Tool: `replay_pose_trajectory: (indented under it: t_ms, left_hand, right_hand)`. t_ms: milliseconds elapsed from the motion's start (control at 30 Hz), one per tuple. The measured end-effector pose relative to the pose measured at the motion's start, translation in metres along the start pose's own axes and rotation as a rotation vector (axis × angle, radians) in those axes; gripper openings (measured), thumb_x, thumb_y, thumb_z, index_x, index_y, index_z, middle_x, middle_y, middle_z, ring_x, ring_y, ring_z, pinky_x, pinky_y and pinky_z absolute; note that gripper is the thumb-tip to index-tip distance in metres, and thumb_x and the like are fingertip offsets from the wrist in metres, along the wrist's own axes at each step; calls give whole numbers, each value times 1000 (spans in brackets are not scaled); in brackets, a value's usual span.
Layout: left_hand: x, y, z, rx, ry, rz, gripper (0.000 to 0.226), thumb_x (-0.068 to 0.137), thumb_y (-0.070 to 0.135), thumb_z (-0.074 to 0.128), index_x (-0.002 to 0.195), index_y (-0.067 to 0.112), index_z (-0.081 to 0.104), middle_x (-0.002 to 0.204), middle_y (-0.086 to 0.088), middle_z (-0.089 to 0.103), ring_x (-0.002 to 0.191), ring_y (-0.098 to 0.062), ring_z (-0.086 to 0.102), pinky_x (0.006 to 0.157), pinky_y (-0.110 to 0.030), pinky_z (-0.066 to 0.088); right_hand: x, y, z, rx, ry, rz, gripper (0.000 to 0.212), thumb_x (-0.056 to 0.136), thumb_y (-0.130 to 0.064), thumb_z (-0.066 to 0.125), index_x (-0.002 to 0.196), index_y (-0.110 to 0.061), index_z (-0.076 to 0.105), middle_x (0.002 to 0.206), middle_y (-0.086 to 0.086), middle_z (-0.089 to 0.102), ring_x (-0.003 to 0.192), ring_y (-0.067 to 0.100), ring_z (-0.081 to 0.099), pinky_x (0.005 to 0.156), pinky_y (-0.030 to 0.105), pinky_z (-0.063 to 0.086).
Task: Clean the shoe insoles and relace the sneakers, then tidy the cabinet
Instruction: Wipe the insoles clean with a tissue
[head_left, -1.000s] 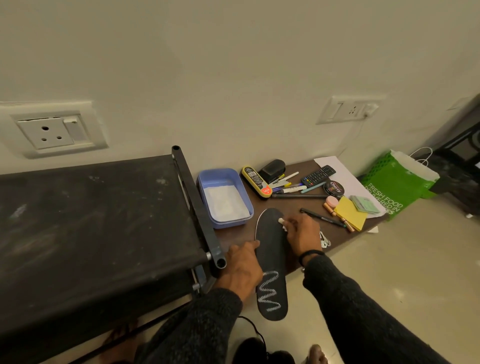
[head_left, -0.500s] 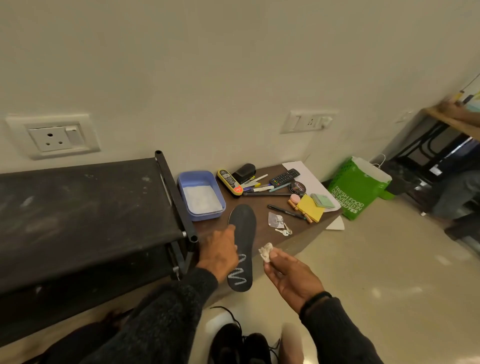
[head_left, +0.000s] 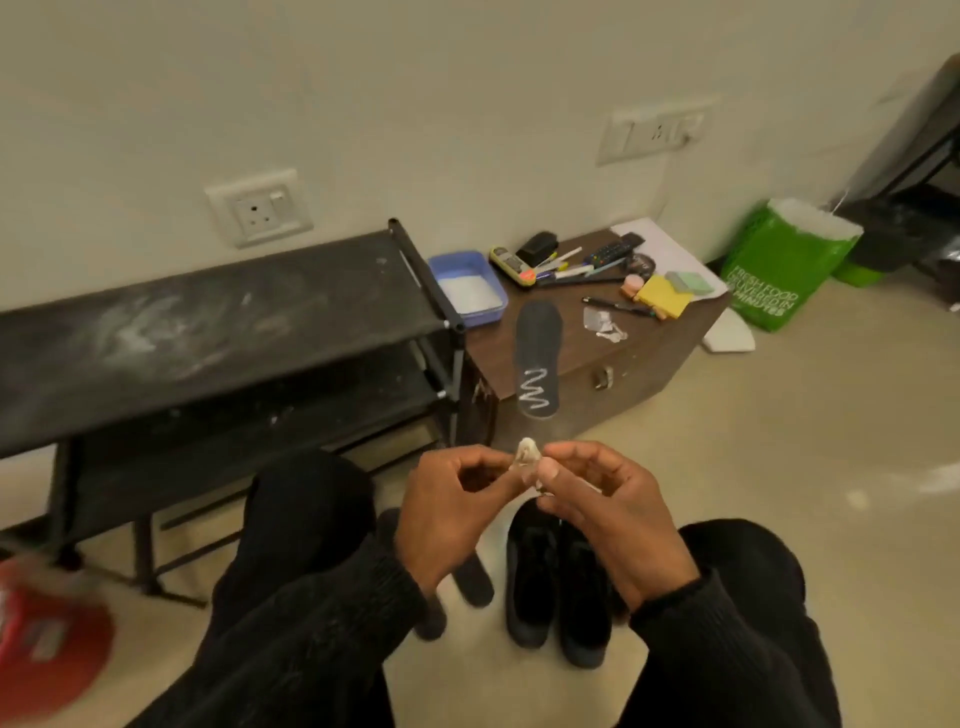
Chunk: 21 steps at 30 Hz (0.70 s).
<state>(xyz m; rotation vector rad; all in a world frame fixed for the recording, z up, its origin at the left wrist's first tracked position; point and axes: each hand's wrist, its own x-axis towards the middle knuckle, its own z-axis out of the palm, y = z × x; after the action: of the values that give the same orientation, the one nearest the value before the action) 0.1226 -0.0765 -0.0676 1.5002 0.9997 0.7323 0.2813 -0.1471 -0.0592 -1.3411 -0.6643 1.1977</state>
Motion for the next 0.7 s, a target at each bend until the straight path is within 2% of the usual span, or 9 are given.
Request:
replay_pose_trajectory:
  t_ms: [167, 233, 300, 400, 467, 533, 633, 700]
  left_hand:
    - [-21, -38, 0, 20, -55, -16, 18, 93, 25, 70, 106, 15, 78, 93, 5, 77, 85, -10, 72, 76, -23, 58]
    - [-20, -46, 0, 31, -108, -31, 19, 97, 23, 65, 109, 13, 76, 93, 1, 76, 81, -12, 70, 74, -23, 57]
    - [-14, -52, -1, 63, -142, -55, 19, 98, 27, 63, 107, 17, 76, 92, 1, 75, 80, -17, 70, 75, -30, 59]
    - [-7, -58, 2, 106, -128, -84, 16, 98, 31, 63, 103, 21, 74, 89, 4, 74, 79, -17, 70, 78, -33, 60]
    - [-2, -58, 7, 125, -97, -82, 14, 99, 31, 62, 99, 21, 73, 87, 5, 73, 77, -14, 69, 75, -28, 59]
    - [2, -59, 10, 93, -53, -99, 13, 98, 29, 62, 96, 22, 73, 84, 4, 73, 76, -14, 69, 72, -25, 59]
    - [7, -59, 14, -15, 3, -187, 14, 97, 27, 62, 95, 19, 73, 84, 0, 74, 74, -18, 69, 72, -25, 58]
    - [7, -57, 15, -140, -13, -251, 15, 97, 28, 64, 100, 17, 73, 88, -4, 75, 73, -18, 67, 73, -28, 56]
  right_hand:
    - [-12, 26, 4, -286, -11, -135, 23, 80, -7, 81, 102, -8, 75, 94, 3, 78, 85, 20, 75, 78, 29, 61]
    - [-6, 35, -1, -356, 27, -146, 16, 83, -7, 79, 99, -10, 76, 89, 3, 78, 78, 19, 74, 74, 30, 61]
    - [1, 43, -8, -370, 64, -120, 9, 86, -7, 77, 94, -10, 77, 84, 6, 77, 73, 20, 71, 72, 32, 60]
    - [8, 51, -16, -406, 100, -95, 4, 86, -9, 77, 88, -13, 77, 81, 6, 76, 72, 18, 69, 71, 35, 61]
    - [12, 54, -18, -377, 121, -56, 3, 85, -11, 77, 87, -14, 78, 85, 6, 76, 77, 22, 69, 75, 38, 62]
    - [13, 54, -17, -240, 140, 14, 4, 86, -10, 77, 90, -10, 78, 89, 9, 76, 81, 23, 68, 77, 37, 61]
    - [13, 54, -16, -102, 151, 86, 7, 86, -8, 76, 93, -4, 77, 83, 12, 74, 77, 22, 66, 76, 35, 60]
    - [12, 56, -14, -66, 138, 101, 7, 88, -7, 73, 93, -3, 75, 80, 13, 73, 75, 23, 66, 73, 34, 60]
